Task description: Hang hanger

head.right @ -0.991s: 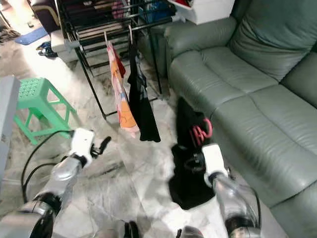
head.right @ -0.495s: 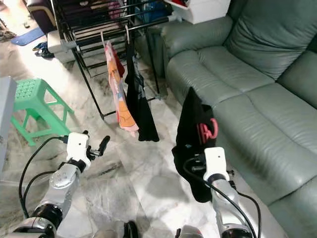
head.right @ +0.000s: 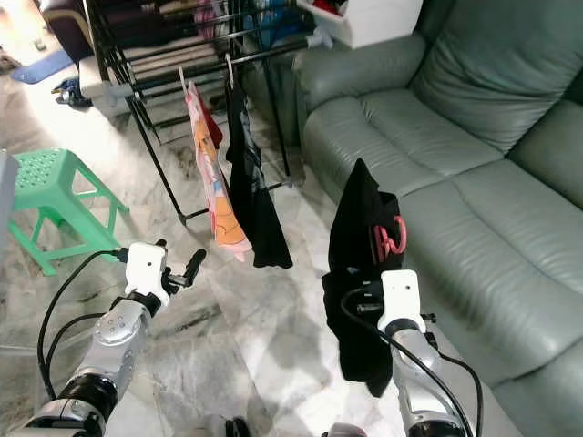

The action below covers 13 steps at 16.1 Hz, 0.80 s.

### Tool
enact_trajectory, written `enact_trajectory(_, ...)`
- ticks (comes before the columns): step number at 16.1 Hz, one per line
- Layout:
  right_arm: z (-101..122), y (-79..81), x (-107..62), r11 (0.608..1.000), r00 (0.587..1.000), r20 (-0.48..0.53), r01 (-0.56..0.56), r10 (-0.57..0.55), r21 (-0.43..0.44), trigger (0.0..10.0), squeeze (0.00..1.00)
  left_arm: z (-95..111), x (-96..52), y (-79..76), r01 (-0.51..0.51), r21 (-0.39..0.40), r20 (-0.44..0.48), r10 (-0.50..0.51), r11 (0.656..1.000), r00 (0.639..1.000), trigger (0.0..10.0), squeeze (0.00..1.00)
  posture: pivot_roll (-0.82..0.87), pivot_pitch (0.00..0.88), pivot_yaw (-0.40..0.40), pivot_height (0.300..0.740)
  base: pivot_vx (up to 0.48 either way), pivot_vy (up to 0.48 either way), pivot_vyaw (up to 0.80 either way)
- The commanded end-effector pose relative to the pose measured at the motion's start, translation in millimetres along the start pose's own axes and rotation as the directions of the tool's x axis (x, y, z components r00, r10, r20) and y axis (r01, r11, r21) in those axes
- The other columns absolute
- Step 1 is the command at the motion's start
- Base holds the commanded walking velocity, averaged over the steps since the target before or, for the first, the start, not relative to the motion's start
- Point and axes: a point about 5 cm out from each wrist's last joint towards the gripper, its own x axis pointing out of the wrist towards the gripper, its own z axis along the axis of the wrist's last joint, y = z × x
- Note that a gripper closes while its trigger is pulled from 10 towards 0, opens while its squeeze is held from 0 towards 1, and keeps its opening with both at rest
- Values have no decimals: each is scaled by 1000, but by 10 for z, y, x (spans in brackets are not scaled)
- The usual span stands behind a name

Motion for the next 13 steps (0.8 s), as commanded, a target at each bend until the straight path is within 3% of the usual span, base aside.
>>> enact_trajectory(1,107,-4,15,1000,999,44,3,-4,9,10000,0,-2,-9,29,-11,-2,-5,11,1000,1000,10000,0,-125,0,69,740,337,0,0)
enact_trajectory(9,107,-4,15,1000,999,44,3,-4,9,10000,0,-2,-9,29,-11,-2,-5,11,1000,1000,10000,0,-125,0,69,740,337,0,0)
enact_trajectory(11,276,-35,40,999,994,106,22,-19,-29,10000,0,114,88,64,-110,30,5,110,993,994,10000,0,-125,0,74,740,270,397,0)
enact_trajectory(13,286,-31,52,1000,994,107,13,-11,-20,10000,0,117,94,84,-133,38,1,133,990,991,10000,0,-121,0,73,740,0,429,0)
